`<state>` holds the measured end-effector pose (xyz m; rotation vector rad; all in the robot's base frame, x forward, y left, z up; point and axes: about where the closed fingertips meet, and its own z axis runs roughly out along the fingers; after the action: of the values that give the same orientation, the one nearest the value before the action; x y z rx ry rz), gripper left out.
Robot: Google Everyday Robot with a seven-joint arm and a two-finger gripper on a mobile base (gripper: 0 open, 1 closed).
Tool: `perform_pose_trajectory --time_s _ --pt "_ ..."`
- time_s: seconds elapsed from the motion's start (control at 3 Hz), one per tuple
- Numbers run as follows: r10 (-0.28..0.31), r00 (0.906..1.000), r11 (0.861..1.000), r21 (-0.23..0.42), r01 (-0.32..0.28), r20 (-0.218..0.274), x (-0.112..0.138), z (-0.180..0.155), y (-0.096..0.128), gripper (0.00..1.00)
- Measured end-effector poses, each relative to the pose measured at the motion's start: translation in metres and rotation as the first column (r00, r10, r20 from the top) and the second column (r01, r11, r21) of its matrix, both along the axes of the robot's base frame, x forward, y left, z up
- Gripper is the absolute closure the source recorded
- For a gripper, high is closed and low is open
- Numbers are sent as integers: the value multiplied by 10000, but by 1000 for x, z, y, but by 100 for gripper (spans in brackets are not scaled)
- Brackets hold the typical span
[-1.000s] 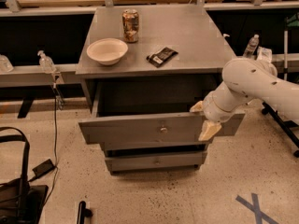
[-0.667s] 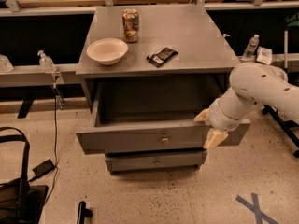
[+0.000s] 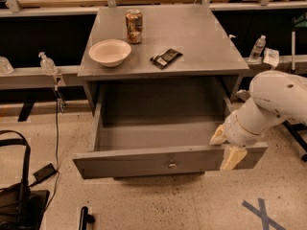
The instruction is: Open top drawer
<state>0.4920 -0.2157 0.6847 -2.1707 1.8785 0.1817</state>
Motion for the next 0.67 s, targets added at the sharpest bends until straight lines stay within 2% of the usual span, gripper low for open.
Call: perform_pose_trajectory --time_s 0.33,0.67 --pt "-330 9954 9988 388 297 896 18 29 -2 1" --pt "-489 9862 9975 581 401 1582 35 54 -3 0"
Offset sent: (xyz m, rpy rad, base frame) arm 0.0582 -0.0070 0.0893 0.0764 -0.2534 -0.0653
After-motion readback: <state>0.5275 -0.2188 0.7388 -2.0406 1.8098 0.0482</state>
